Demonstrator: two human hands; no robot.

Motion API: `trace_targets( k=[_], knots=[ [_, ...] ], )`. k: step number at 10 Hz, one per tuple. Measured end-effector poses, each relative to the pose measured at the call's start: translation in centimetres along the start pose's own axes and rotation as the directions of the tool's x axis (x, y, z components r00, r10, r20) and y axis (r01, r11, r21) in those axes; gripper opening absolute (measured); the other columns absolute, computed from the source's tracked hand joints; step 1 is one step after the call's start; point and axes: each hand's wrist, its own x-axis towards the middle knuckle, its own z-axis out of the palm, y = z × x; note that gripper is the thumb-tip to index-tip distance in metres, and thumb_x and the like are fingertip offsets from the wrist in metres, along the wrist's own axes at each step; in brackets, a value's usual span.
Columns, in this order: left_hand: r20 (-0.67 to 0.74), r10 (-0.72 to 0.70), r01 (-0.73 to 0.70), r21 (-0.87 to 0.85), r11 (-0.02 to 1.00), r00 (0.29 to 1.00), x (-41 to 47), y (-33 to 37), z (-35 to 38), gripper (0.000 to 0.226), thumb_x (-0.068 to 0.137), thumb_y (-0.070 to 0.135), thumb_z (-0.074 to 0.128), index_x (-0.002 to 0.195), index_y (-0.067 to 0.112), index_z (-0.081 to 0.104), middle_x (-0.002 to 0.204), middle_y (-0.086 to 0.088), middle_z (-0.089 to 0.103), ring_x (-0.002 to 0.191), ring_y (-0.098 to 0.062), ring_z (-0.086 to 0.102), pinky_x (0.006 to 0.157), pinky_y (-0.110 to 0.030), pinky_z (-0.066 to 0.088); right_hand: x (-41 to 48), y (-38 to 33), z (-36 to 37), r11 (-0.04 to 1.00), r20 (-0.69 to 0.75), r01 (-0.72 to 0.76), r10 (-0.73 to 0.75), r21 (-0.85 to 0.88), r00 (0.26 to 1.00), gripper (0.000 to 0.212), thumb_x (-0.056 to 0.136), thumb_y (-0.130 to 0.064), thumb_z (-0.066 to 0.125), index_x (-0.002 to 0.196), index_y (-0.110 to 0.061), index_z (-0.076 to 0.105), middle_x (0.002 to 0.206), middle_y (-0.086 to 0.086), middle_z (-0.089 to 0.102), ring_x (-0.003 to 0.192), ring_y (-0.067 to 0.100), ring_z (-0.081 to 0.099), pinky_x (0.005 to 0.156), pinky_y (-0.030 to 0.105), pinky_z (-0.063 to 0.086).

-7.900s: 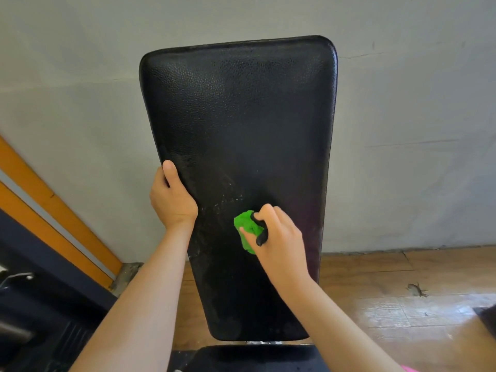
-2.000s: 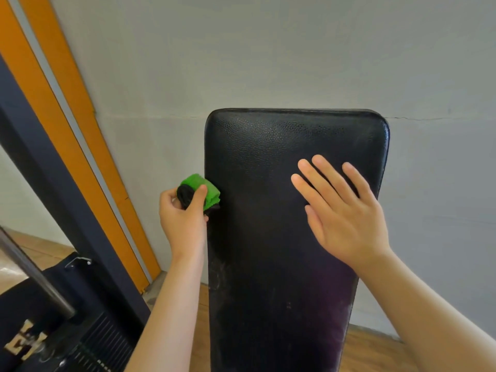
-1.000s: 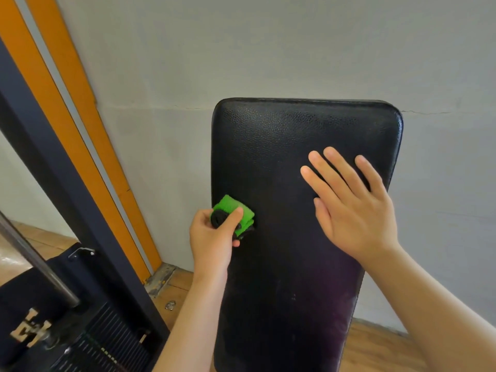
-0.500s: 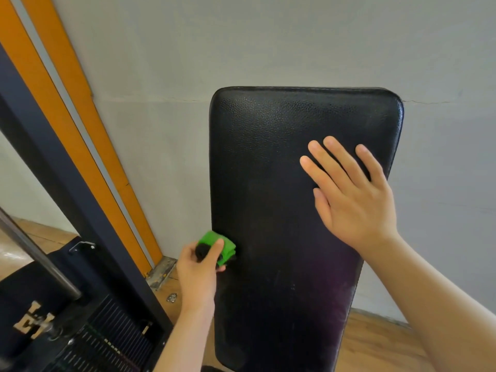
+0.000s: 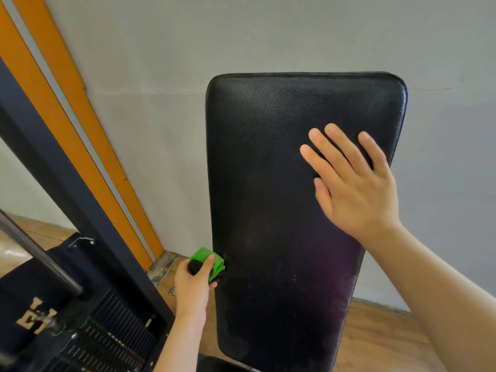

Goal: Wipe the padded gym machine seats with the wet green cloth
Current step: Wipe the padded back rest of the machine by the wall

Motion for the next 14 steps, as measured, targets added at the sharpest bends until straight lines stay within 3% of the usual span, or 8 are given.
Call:
trace_targets(
  k=[2, 3, 5, 7, 10, 11, 13, 14],
  knots=[
    [-0.017, -0.066, 0.064, -0.1, 0.993, 0.998, -0.4, -0.5, 0.0, 0.025, 0.088, 0.013, 0.066, 0.112, 0.011, 0.058, 0.112, -0.01, 0.064, 0.09, -0.016, 0.064, 0.065, -0.028, 0.052, 0.0, 0.0, 0.0, 1.0, -0.003, -0.004, 0.004, -0.006, 1.0, 0.048, 0.096, -0.02, 0.043, 0.145, -0.018, 0.044, 0.153, 0.003, 0.038, 0.143, 0.022, 0.032, 0.117, 0.045, 0.02],
    [0.003, -0.007, 0.008, -0.135, 0.991, 1.0, -1.1, 1.4, 1.3, 0.027, 0.087, 0.014, 0.067, 0.113, 0.009, 0.059, 0.107, -0.006, 0.064, 0.091, -0.015, 0.065, 0.058, -0.022, 0.055, 0.0, -0.1, 0.0, 1.0, -0.007, -0.002, 0.002, -0.008, 1.0, 0.048, 0.096, -0.021, 0.043, 0.145, -0.018, 0.044, 0.153, 0.003, 0.038, 0.142, 0.022, 0.033, 0.117, 0.045, 0.02],
    [0.001, 0.299, -0.299, 0.018, 0.954, 0.954, -3.0, 4.7, 4.7, 0.022, 0.082, 0.022, 0.073, 0.094, 0.02, 0.054, 0.101, -0.004, 0.064, 0.089, -0.017, 0.068, 0.056, -0.02, 0.055, -0.1, 0.0, 0.0, 1.0, -0.006, -0.006, 0.006, -0.006, 1.0, 0.049, 0.097, -0.021, 0.043, 0.145, -0.019, 0.043, 0.153, 0.002, 0.038, 0.142, 0.022, 0.033, 0.117, 0.045, 0.02],
    [-0.046, 0.352, -0.343, 0.133, 0.93, 0.935, -3.8, 2.6, 4.9, 0.027, 0.083, 0.024, 0.073, 0.097, 0.012, 0.054, 0.09, -0.001, 0.062, 0.081, -0.01, 0.063, 0.054, -0.008, 0.047, 0.0, -0.1, 0.1, 1.0, 0.002, -0.006, 0.006, -0.026, 1.0, 0.049, 0.097, -0.022, 0.043, 0.146, -0.019, 0.042, 0.153, 0.002, 0.038, 0.142, 0.022, 0.033, 0.117, 0.045, 0.02],
    [-0.121, 0.178, -0.148, 0.218, 0.965, 0.977, -4.1, -3.5, 2.0, 0.026, 0.08, 0.023, 0.077, 0.09, 0.012, 0.056, 0.085, 0.0, 0.061, 0.079, -0.012, 0.06, 0.059, -0.019, 0.041, 0.0, -0.1, 0.0, 0.999, 0.004, -0.009, 0.009, -0.032, 1.0, 0.049, 0.097, -0.022, 0.041, 0.146, -0.02, 0.042, 0.153, 0.002, 0.038, 0.142, 0.023, 0.033, 0.117, 0.045, 0.02],
    [-0.123, 0.172, -0.152, 0.155, 0.976, 0.977, -3.3, -2.2, 2.1, 0.025, 0.079, 0.024, 0.077, 0.09, 0.017, 0.056, 0.087, -0.002, 0.063, 0.08, -0.018, 0.063, 0.065, -0.032, 0.054, -0.1, -0.2, 0.0, 1.0, 0.0, -0.009, 0.009, -0.026, 1.0, 0.049, 0.096, -0.022, 0.042, 0.146, -0.02, 0.043, 0.153, 0.002, 0.038, 0.142, 0.023, 0.034, 0.117, 0.045, 0.021],
    [-0.113, 0.292, -0.299, -0.051, 0.953, 0.95, -2.3, 4.9, 4.1, 0.025, 0.083, 0.026, 0.072, 0.099, 0.015, 0.056, 0.09, 0.002, 0.063, 0.076, -0.01, 0.064, 0.054, -0.021, 0.05, 0.0, -0.2, 0.1, 1.0, -0.006, -0.012, 0.012, -0.026, 1.0, 0.049, 0.096, -0.021, 0.043, 0.145, -0.02, 0.044, 0.152, 0.002, 0.039, 0.142, 0.023, 0.035, 0.117, 0.046, 0.023],
    [-0.075, 0.341, -0.343, -0.02, 0.939, 0.937, -2.6, 6.1, 5.1, 0.027, 0.082, 0.029, 0.073, 0.099, 0.016, 0.056, 0.093, 0.001, 0.064, 0.082, -0.013, 0.065, 0.065, -0.028, 0.055, 0.0, -0.2, 0.1, 0.999, -0.013, -0.012, 0.011, -0.032, 1.0, 0.049, 0.096, -0.021, 0.043, 0.145, -0.02, 0.044, 0.152, 0.002, 0.04, 0.141, 0.023, 0.036, 0.117, 0.046, 0.023]
  ],
)
